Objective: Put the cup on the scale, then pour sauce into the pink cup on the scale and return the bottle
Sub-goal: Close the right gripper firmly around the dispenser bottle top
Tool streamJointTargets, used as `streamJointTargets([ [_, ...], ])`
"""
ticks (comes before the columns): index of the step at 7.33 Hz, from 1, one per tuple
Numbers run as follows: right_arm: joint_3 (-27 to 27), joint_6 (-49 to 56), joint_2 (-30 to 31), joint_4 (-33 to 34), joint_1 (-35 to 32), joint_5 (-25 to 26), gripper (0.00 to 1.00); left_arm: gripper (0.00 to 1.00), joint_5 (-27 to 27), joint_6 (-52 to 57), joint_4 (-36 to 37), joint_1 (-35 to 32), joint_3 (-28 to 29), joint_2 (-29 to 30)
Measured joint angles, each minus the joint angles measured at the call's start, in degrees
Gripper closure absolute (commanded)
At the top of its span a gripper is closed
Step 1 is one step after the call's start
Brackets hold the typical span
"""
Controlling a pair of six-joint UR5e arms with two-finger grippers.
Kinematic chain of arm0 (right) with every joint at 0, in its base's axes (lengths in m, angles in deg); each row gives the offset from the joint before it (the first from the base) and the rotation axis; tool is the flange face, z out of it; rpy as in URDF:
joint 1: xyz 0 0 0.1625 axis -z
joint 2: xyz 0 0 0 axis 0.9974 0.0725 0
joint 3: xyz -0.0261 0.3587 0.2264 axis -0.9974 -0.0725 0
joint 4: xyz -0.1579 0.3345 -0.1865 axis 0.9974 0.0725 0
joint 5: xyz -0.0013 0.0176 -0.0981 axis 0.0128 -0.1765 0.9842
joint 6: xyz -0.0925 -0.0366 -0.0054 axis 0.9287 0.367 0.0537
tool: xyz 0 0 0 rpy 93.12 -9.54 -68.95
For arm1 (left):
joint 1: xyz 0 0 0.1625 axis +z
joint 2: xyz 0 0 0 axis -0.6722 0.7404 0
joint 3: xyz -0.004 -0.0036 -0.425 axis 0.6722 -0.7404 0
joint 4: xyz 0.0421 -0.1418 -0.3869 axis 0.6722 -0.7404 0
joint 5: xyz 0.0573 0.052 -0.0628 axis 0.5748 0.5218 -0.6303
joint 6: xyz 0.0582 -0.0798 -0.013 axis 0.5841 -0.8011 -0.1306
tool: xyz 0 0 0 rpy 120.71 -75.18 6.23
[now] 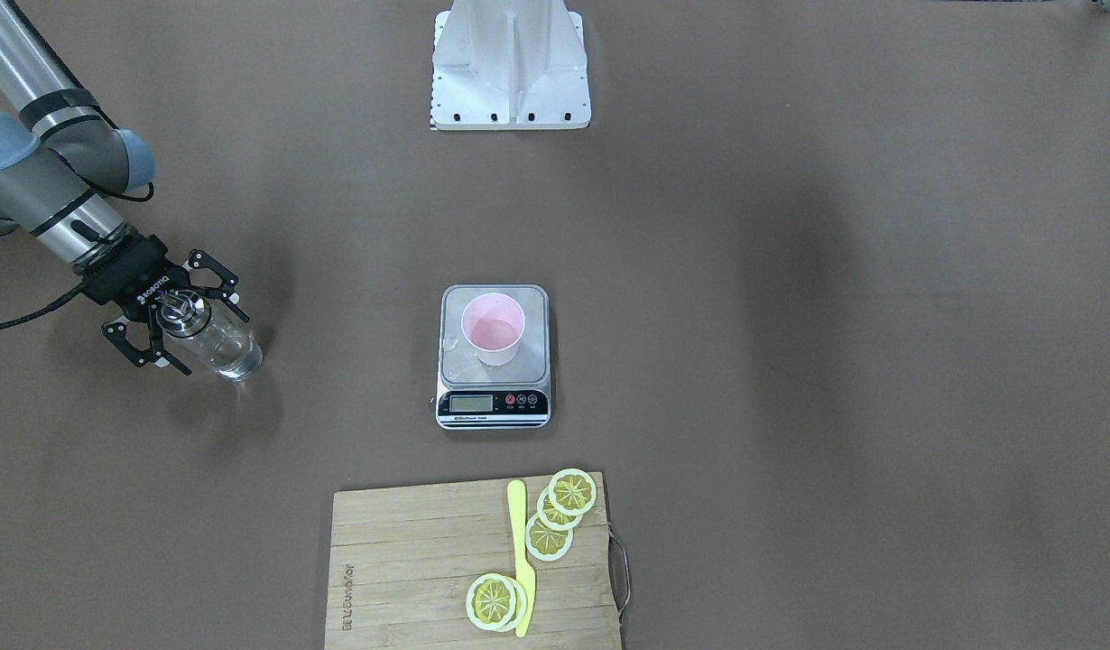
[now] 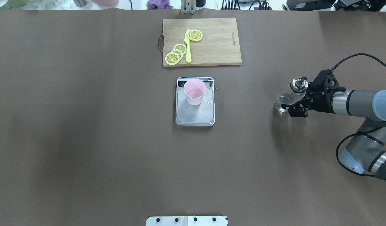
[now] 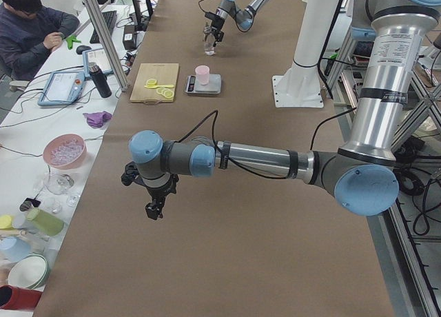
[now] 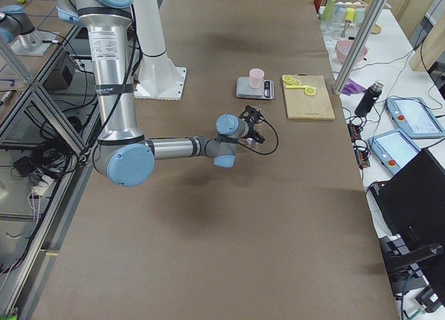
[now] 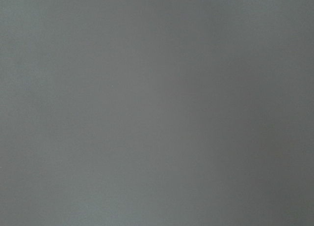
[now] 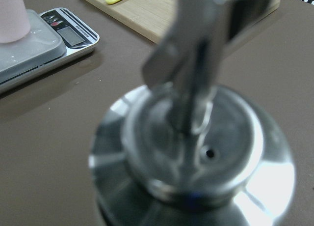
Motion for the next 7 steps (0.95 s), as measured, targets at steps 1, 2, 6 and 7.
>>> streamJointTargets([
  [1, 0.0, 0.0, -0.1, 0.0, 0.1, 0.0, 0.0, 0.01, 0.0, 0.0, 0.0, 0.0, 0.0, 0.0],
  [2, 0.0, 0.1, -0.2, 0.0, 0.2, 0.1, 0.01, 0.01, 0.0, 0.0, 0.0, 0.0, 0.1, 0.0],
  [6, -0.1, 0.5, -0.5, 0.1, 0.8, 0.0, 0.51, 0.01, 0.0, 0.0, 0.0, 0.1, 0.1, 0.0],
  [7, -0.1, 1.2, -0.5, 0.1, 0.7, -0.2, 0.76, 0.01, 0.0, 0.0, -0.1, 0.1, 0.1, 0.0],
])
